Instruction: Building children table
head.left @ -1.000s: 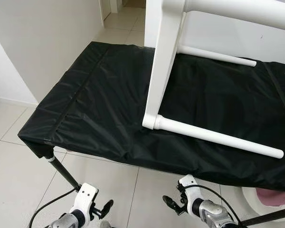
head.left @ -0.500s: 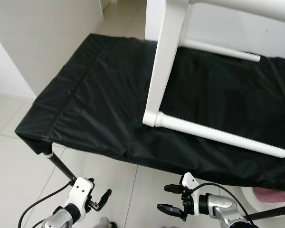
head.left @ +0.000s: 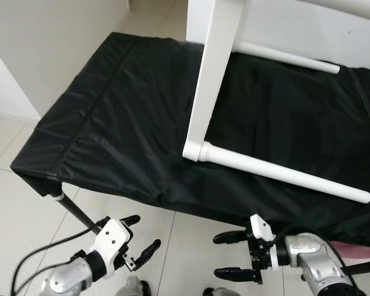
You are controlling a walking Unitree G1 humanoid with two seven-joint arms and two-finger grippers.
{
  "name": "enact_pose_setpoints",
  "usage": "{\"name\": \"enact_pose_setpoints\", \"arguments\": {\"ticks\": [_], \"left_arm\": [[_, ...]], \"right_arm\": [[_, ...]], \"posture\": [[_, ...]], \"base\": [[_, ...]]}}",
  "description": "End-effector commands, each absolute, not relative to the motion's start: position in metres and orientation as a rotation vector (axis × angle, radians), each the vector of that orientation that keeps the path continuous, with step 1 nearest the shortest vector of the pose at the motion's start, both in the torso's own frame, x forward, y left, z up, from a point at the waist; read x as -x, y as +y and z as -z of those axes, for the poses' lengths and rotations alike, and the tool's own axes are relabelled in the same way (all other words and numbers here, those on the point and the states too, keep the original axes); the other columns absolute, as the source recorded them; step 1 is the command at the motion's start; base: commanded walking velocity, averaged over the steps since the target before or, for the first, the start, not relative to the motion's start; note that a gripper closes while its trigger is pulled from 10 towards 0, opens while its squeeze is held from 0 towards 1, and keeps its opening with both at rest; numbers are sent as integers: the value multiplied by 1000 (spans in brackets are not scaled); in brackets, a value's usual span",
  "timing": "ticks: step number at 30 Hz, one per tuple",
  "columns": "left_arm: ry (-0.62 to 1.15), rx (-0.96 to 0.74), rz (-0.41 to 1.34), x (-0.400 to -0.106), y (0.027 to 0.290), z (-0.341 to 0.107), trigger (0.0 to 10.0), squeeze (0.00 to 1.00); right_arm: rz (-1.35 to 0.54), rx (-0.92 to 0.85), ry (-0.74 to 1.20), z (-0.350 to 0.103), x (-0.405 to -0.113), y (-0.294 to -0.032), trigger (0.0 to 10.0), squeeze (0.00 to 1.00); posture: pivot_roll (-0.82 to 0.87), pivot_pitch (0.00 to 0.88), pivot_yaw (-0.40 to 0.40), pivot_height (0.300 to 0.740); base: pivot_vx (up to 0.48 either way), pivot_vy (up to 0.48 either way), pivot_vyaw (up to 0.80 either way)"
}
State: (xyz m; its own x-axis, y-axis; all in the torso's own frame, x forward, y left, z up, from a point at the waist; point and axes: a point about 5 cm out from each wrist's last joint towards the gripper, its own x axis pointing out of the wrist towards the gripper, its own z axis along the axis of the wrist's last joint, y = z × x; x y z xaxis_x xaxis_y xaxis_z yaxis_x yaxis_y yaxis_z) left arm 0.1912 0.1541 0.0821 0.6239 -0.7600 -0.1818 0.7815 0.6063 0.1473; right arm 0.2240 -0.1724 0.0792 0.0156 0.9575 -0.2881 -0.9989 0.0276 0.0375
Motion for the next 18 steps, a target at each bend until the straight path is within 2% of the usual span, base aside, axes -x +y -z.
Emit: {"name": "enact_pose_setpoints", "arguments": {"ticks": [1,8,11,12,18], "left_arm": [[181,-196,1435,-163,142,-83,10000,0],[140,-160,1393,-169,142,-111,10000,0],[83,-126,1304,-180,142,-120,10000,0],[19,-63,1178,-193,140,-129,10000,0],[-63,0,997,-204,130,-133,10000,0]], "right_arm": [[-1573,195,251,-85,-222,-169,10000,0],[-1494,208,136,-112,-240,-164,10000,0],[-1395,191,64,-121,-252,-163,10000,0],[-1263,134,-4,-133,-264,-161,10000,0],[-1053,58,-134,-150,-271,-157,10000,0]], "posture": [[-36,125,14,740],[-35,116,11,740],[-37,100,12,740],[-41,90,14,740],[-47,75,16,740]], "base": [[0,0,0],[0,0,0],[0,0,0],[0,0,0],[0,0,0]]}}
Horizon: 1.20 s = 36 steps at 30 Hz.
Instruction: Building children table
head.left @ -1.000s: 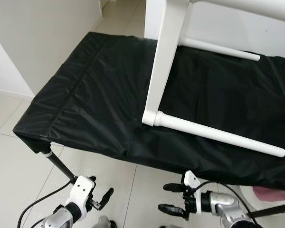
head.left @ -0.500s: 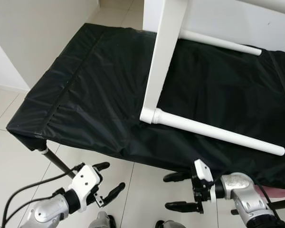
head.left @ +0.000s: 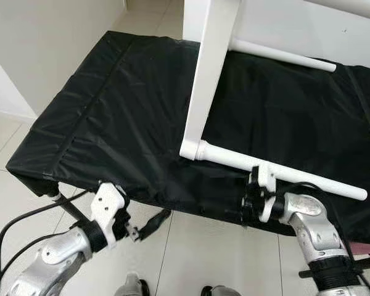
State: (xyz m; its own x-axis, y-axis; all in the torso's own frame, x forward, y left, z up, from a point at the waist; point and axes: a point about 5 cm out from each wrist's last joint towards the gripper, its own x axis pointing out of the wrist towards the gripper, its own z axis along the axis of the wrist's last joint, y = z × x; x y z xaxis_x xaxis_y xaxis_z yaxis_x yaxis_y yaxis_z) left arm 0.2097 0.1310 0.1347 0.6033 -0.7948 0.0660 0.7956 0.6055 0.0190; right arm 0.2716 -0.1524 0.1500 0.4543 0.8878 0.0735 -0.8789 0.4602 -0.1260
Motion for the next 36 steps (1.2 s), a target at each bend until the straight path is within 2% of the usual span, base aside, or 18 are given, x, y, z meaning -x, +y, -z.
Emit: {"name": "enact_pose_setpoints", "arguments": {"ticks": [1,6,8,12,14,17,20,32,36], "left_arm": [[-73,15,971,-205,127,-134,10000,0],[-98,90,854,-209,121,-134,10000,0],[-120,127,739,-217,114,-135,10000,0],[-122,127,709,-220,112,-135,10000,0],[-139,131,675,-226,107,-140,10000,0],[-135,154,657,-232,105,-143,10000,0],[-144,142,587,-252,103,-148,10000,0],[-102,78,505,-284,95,-146,10000,0],[-105,73,489,-292,93,-148,10000,0]], "right_arm": [[-1015,50,-152,-151,-270,-157,10000,0],[-905,49,-183,-147,-263,-157,10000,0],[-736,-15,-203,-144,-260,-164,10000,0],[-681,-36,-206,-143,-260,-167,10000,0],[-541,-70,-232,-145,-264,-177,10000,0],[-470,-83,-248,-147,-267,-182,10000,0],[-293,-88,-297,-156,-277,-193,10000,0],[-20,-112,-387,-177,-293,-207,10000,0],[3,-115,-399,-180,-296,-208,10000,0]], "posture": [[-48,75,17,740],[-52,82,19,740],[-59,82,20,740],[-61,82,21,740],[-69,81,26,740],[-76,82,31,740],[-73,87,33,740],[-78,97,44,740],[-87,91,48,740]], "base": [[0,0,0],[0,0,0],[0,0,0],[0,0,0],[0,0,0],[0,0,0],[0,0,0],[0,0,0],[0,0,0]]}}
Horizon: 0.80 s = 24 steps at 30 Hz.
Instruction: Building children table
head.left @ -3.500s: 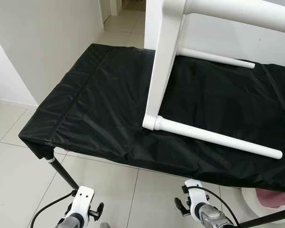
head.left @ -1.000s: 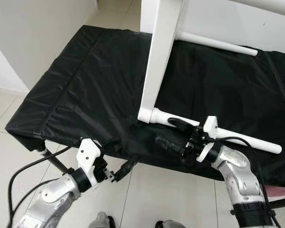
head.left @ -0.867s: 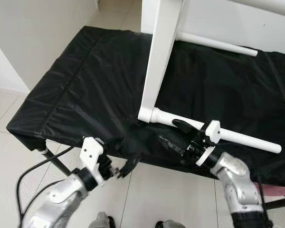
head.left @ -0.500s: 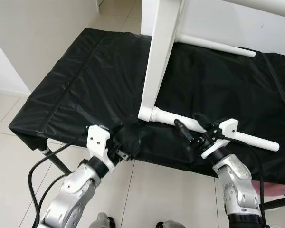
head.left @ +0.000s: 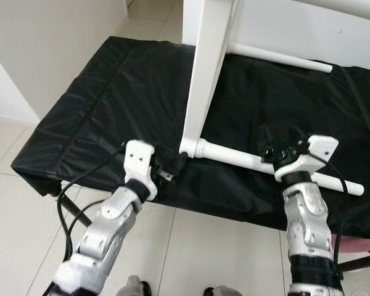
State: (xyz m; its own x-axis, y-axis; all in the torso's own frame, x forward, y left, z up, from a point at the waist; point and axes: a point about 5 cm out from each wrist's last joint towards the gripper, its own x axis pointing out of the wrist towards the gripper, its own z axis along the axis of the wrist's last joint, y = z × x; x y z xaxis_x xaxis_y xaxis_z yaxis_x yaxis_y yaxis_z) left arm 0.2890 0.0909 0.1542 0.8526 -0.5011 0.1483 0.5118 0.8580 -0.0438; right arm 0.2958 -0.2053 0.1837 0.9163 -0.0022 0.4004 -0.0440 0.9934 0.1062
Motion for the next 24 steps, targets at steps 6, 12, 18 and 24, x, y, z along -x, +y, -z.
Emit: {"name": "enact_pose_setpoints", "arguments": {"ticks": [6,12,18,24], "left_arm": [[-94,110,494,-305,82,-153,10000,1000],[-166,81,487,-307,86,-166,10000,0],[-202,82,479,-301,93,-171,10000,0],[-214,79,432,-293,107,-170,10000,0]], "right_arm": [[24,-104,-411,-184,-301,-209,10000,0],[53,-73,-405,-183,-302,-207,10000,0],[67,-57,-399,-181,-301,-205,10000,0],[23,-25,-396,-179,-296,-194,10000,0]], "posture": [[-104,75,48,740],[-106,67,48,740],[-101,65,44,740],[-96,65,47,740]], "base": [[0,0,0],[0,0,0],[0,0,0],[0,0,0]]}}
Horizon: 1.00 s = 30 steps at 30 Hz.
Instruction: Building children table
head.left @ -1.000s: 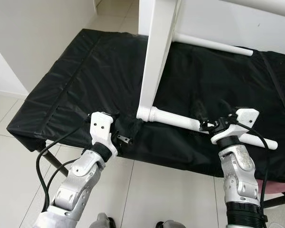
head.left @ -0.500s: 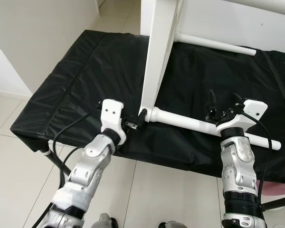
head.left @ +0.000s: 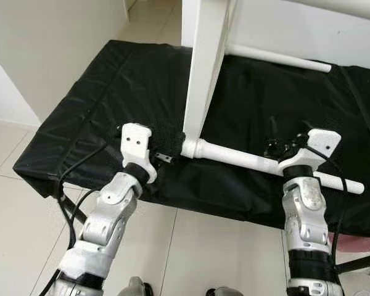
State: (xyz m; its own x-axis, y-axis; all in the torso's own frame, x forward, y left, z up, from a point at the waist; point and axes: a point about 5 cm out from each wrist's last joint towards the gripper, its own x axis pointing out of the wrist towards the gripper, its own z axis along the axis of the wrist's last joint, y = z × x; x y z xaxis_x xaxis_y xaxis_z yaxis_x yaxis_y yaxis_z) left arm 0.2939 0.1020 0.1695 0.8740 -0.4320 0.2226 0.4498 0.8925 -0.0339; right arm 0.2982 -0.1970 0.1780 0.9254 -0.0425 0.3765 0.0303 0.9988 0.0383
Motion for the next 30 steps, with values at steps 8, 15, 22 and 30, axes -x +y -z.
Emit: {"name": "enact_pose_setpoints", "arguments": {"ticks": [8,15,22,30], "left_arm": [[-217,59,400,-292,115,-173,10000,0],[-232,64,355,-285,122,-178,10000,0],[-255,52,283,-273,126,-185,10000,0],[-276,10,226,-271,124,-197,10000,0]], "right_arm": [[27,-17,-393,-180,-300,-197,10000,0],[29,-3,-388,-181,-301,-201,10000,0],[7,22,-396,-182,-300,-201,10000,0],[-5,8,-393,-182,-300,-201,10000,0]], "posture": [[-90,67,42,740],[-89,65,31,740],[-89,66,27,740],[-82,71,19,740]], "base": [[0,0,-477],[0,0,-800],[0,0,-511],[0,0,0]]}}
